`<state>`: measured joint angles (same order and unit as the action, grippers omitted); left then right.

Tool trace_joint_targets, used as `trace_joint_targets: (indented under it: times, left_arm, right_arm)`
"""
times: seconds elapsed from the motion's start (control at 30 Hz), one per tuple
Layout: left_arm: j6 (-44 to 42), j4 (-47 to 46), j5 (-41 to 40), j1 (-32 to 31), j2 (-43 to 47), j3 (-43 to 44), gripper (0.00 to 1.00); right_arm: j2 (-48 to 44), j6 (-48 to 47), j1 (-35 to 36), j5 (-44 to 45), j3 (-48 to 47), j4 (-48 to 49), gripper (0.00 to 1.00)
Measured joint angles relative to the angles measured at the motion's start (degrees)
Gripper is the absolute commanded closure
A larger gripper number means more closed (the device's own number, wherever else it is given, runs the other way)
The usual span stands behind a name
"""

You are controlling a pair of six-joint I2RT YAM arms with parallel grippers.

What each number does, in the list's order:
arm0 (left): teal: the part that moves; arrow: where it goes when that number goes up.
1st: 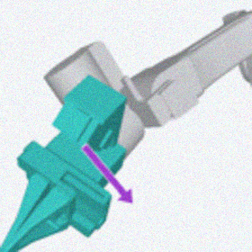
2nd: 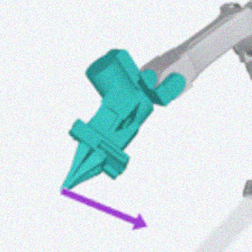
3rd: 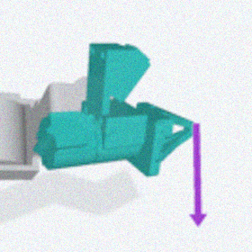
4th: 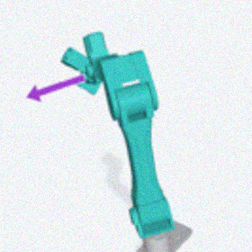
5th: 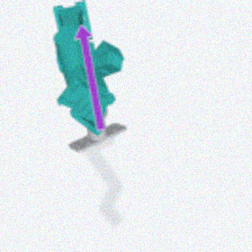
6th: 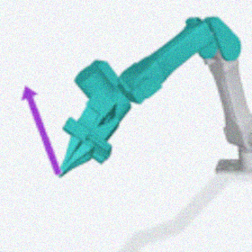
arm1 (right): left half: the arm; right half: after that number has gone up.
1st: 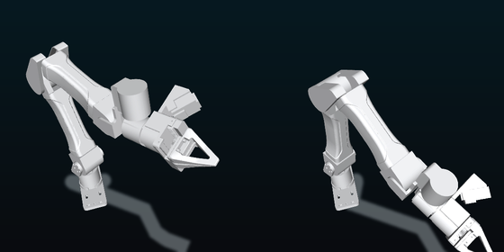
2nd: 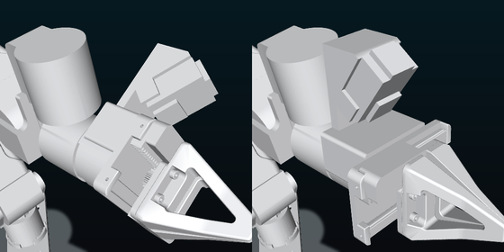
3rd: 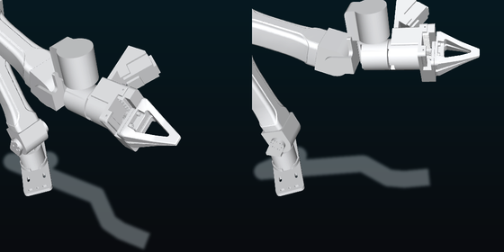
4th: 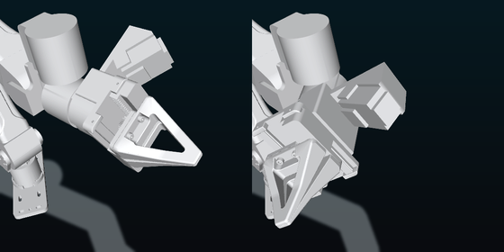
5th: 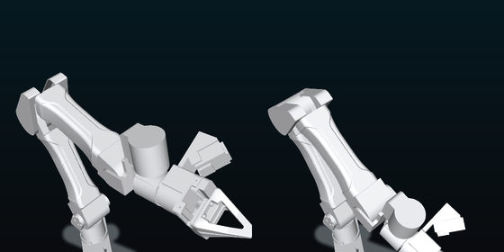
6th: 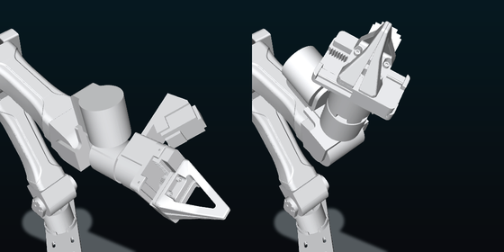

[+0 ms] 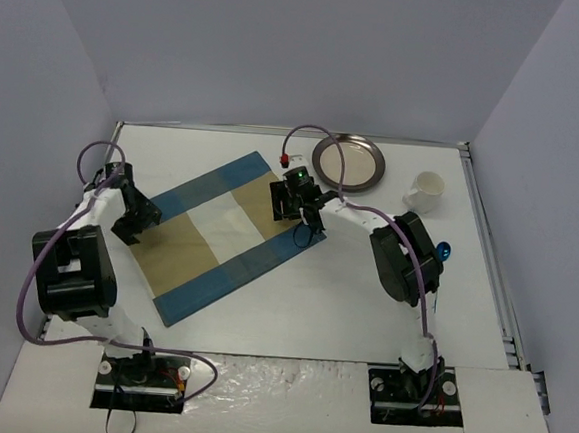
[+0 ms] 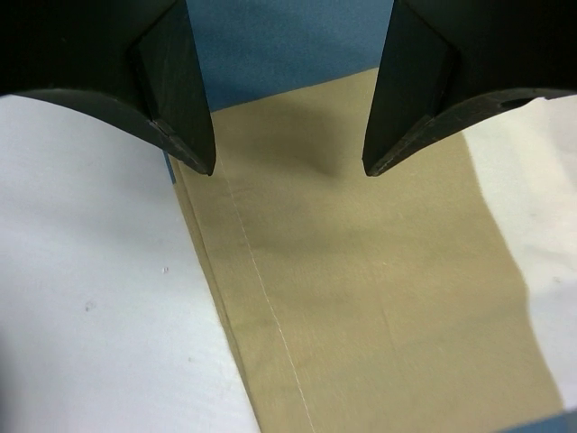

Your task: Set the dinner table for one person

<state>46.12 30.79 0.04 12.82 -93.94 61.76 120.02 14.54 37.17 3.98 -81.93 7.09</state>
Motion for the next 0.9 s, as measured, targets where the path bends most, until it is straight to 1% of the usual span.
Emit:
trace_joint_targets:
  times: [0.13, 0.23, 0.3, 0.37, 0.47, 0.6, 0.77, 0.9]
  left_arm:
    - [-1.69, 1.92, 2.58, -0.03, 6.94, 2.41, 0.25]
    - [-3.5, 2.38, 4.53, -0.46, 12.62, 3.01, 0.23]
    - [-4.7, 2.94, 5.71, -1.48, 16.58, 1.84, 0.24]
    - [-5.36, 2.43, 6.0, -4.15, 21.41, -1.38, 0.25]
    - [-5.34, 3.43, 6.1, -9.89, 26.97, -7.95, 0.28]
    - [-4.59, 3.58, 5.94, -16.67, 29.86, -16.11, 0.33]
    - [-2.03, 2.59, 4.83, -17.7, 32.41, -25.64, 0.36]
    - [-0.97, 0.93, 4.36, -17.7, 32.27, -29.68, 0.38]
  right_arm:
    - [-3.28, -0.13, -0.05, -0.24, -0.57, -0.54, 0.35]
    - [-7.21, -0.02, -0.26, -0.4, -0.46, -0.85, 0.35]
    - [-11.59, 0.38, -0.39, -0.86, 1.13, -0.54, 0.35]
    - [-15.0, 0.88, -0.39, -1.53, 2.98, 0.65, 0.35]
    - [-19.94, 2.12, -0.44, -2.93, 7.01, 2.51, 0.35]
    - [-21.39, 3.39, -0.44, -4.5, 10.73, 3.8, 0.36]
    - [-21.39, 4.97, -0.81, -4.65, 17.91, 5.64, 0.37]
    - [-21.39, 6.37, -1.48, -6.15, 23.26, 8.41, 0.37]
